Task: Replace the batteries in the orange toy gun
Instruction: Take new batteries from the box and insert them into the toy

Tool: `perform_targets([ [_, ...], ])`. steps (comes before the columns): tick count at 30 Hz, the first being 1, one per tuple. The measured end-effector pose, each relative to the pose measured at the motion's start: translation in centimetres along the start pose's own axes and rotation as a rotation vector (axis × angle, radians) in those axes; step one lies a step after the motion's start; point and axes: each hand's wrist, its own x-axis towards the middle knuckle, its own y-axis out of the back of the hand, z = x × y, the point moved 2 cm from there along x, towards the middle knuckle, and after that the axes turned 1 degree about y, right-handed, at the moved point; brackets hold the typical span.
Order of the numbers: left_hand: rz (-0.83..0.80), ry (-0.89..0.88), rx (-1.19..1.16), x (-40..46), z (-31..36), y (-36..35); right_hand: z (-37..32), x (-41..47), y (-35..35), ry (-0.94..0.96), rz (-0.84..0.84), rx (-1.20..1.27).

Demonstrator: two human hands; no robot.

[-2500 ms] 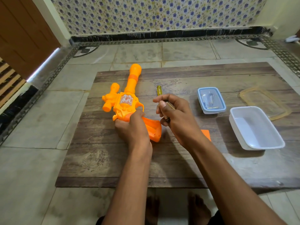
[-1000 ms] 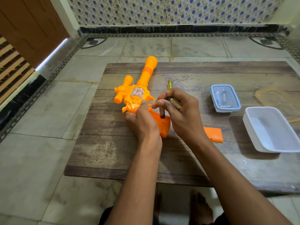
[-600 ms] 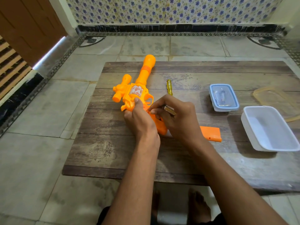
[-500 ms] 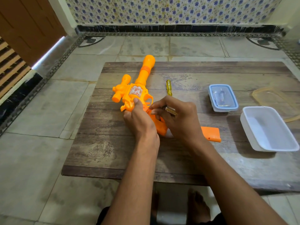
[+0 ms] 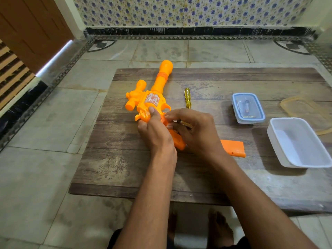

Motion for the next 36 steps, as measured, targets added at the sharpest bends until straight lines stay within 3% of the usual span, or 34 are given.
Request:
perform_targets([
  [14,0.001,0.023,-0.009,0.21,-0.06,0.08,0.42,-0.02,0.15,0.027,-0.009,-0.043],
  [23,0.018,0.022,-0.003,0.02,-0.12,-0.28,0.4,0.52,0.17,0.15,-0.172,-0.095],
  [36,-0.012,0.039,-0.055,0.25,0.12,-0.15,0.39,0.16,0.42,0.296,-0.219,-0.219],
])
